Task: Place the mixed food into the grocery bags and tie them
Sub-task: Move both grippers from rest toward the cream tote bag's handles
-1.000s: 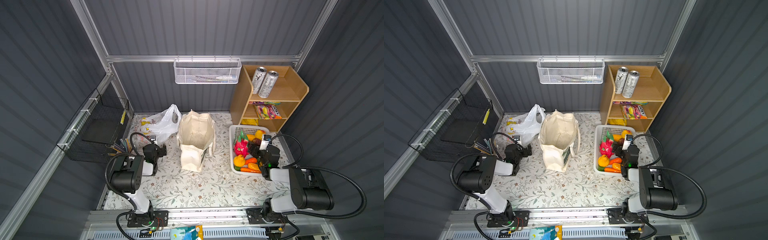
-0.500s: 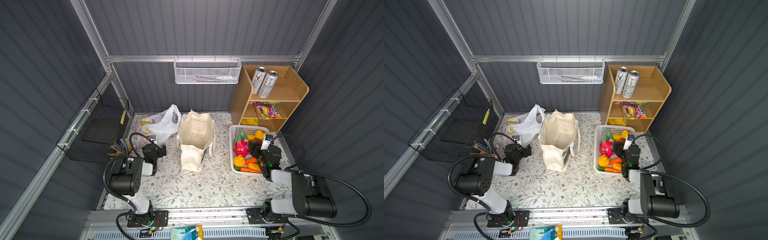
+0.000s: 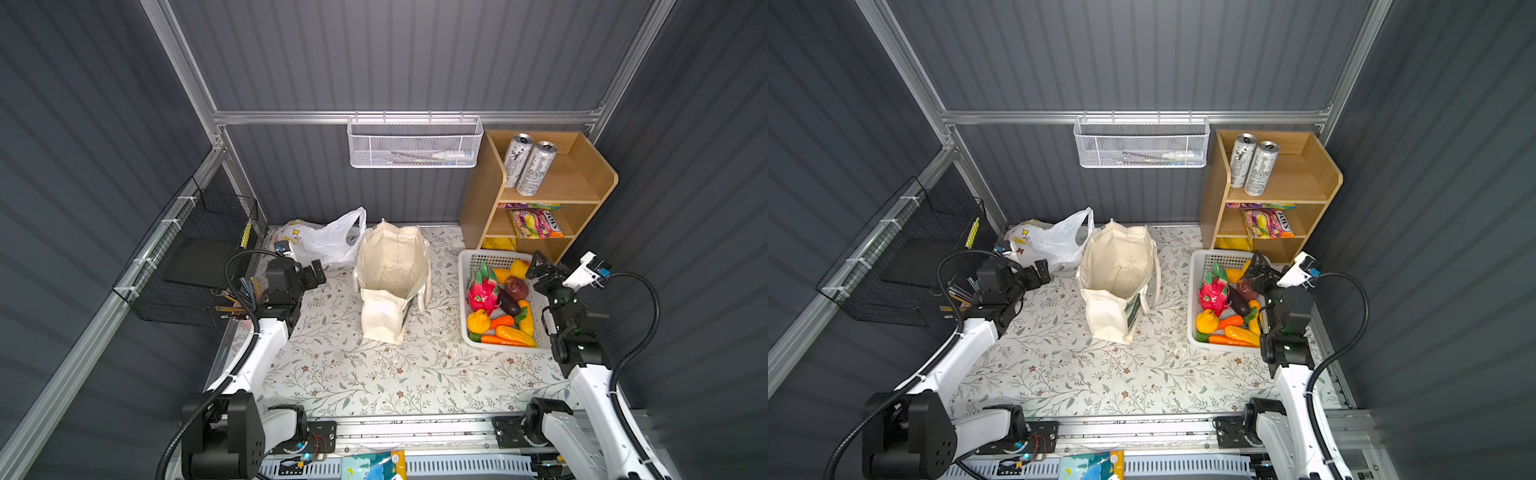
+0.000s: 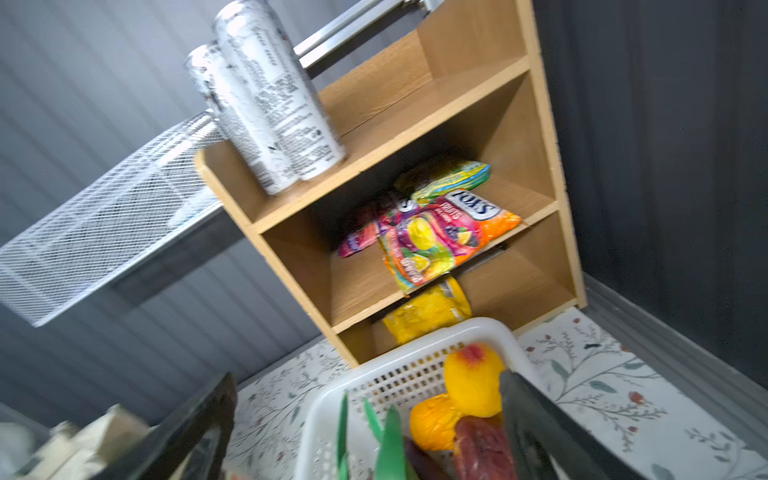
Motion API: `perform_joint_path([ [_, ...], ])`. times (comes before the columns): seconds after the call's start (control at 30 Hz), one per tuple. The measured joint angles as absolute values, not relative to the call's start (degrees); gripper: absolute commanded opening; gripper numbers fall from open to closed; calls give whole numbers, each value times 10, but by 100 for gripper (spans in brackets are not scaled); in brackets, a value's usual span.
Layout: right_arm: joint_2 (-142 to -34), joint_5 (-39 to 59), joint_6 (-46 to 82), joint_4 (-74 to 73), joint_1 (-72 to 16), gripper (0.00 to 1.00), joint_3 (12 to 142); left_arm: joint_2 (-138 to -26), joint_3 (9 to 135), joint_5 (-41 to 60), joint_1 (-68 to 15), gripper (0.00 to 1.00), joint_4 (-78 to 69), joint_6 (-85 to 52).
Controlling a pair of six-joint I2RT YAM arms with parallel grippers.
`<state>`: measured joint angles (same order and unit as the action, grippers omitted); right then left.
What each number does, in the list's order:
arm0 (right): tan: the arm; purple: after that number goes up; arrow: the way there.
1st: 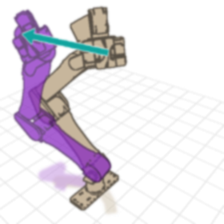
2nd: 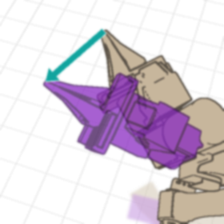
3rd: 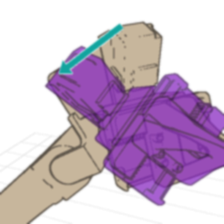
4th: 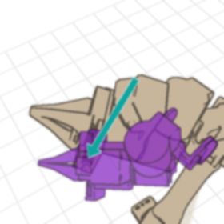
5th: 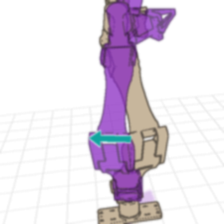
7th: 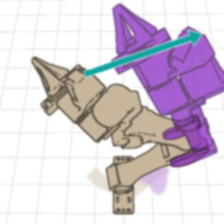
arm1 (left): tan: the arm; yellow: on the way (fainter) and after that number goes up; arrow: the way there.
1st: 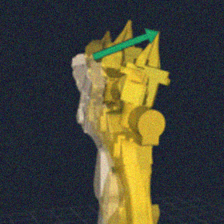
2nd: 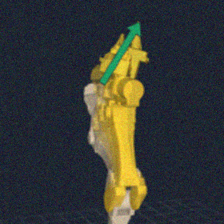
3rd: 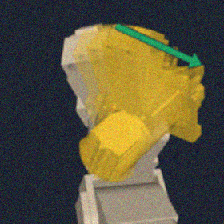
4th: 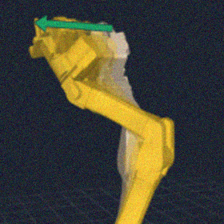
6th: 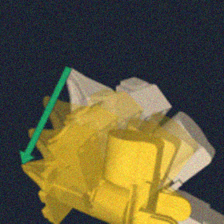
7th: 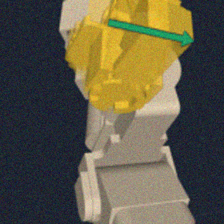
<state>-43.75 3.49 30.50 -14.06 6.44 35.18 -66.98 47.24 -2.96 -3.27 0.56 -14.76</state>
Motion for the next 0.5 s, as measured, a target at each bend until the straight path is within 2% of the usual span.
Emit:
perform_joint_path([
  [0.23, -452, 207, 333, 55, 32, 77, 509, -542, 495, 57, -33, 100, 231, -202],
  [0.33, -496, 228, 312, 160, -50, 72, 594, -522, 539, 90, -33, 100, 295, -218],
  [0.5, -638, 186, 260, 293, -223, 69, 750, -610, 708, 123, -57, 100, 336, -227],
])
